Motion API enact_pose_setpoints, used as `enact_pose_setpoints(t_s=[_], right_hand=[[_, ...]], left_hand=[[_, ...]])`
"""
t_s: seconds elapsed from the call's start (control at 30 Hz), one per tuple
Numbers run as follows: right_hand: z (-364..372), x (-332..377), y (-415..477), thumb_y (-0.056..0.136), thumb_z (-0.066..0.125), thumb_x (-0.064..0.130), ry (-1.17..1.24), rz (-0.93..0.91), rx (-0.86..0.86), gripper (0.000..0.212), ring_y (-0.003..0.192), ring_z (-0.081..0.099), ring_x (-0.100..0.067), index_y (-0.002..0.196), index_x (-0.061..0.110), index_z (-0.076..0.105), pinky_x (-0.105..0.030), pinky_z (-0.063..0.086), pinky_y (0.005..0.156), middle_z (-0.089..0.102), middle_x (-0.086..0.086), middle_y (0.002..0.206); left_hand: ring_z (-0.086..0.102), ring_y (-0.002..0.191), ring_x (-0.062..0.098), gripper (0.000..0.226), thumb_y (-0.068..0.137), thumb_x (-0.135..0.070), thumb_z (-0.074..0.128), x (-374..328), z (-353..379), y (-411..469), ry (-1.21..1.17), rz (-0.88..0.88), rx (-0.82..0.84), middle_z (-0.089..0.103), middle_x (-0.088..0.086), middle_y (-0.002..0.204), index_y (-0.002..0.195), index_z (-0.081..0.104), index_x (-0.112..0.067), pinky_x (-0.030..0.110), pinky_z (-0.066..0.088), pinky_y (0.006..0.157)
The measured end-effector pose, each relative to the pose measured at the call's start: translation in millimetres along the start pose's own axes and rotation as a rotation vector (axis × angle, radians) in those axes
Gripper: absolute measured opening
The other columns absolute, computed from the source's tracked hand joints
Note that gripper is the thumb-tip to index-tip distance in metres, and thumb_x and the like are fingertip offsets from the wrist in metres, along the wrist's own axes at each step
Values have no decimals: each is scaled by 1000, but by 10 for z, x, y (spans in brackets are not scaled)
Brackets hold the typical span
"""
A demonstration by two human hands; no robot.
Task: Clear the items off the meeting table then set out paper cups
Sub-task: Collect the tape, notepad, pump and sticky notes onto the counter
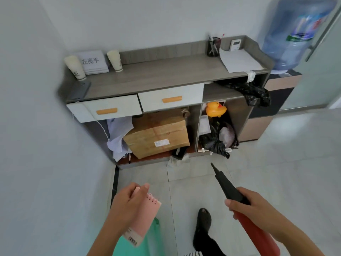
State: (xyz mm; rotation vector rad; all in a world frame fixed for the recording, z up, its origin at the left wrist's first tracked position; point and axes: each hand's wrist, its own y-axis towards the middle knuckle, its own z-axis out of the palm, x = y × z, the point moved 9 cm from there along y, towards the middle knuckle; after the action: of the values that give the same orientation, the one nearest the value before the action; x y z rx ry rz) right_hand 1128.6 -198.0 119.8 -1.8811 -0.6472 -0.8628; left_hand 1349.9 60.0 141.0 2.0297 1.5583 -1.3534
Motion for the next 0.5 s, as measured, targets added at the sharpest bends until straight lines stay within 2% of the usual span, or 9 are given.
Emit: enact_pose_setpoints(t_s=[0.1, 0.23, 0.33, 0.5], right_hand=[[-330, 315, 728, 85, 71, 31, -2, -20, 2, 21, 65, 66, -16, 85, 13, 61, -22, 51, 61, 62, -5, 72], [-624, 965, 1672, 85, 71, 30, -41, -63, 13, 26, 62, 64, -14, 92, 7, 61, -35, 55, 67, 62, -5, 72], [-616, 1525, 2262, 84, 71, 35, -104, -119, 113, 22, 63, 63, -14, 93, 17, 62, -28, 49, 61, 64, -1, 68], [-500, 2306, 3119, 84, 70, 37, -119, -171, 175, 21, 66, 67, -16, 94, 20, 63, -27, 53, 64, 69, -8, 73]], left_hand=[[66, 55, 23, 38, 91, -44, 57, -206, 10, 594, -7, -45, -25, 69, 9, 65, 69, 59, -13, 32, 50, 50], [61, 53, 19, 41, 90, -44, 60, -663, -173, 1324, -27, -50, -110, 70, 14, 67, 65, 59, -11, 29, 46, 51], [58, 52, 20, 42, 91, -39, 59, -838, -349, 1758, -58, -59, -179, 67, 19, 68, 71, 59, -2, 28, 43, 49], [58, 50, 13, 39, 91, -36, 60, -756, -565, 2527, -107, -131, -212, 68, 16, 66, 69, 61, -4, 25, 44, 50]])
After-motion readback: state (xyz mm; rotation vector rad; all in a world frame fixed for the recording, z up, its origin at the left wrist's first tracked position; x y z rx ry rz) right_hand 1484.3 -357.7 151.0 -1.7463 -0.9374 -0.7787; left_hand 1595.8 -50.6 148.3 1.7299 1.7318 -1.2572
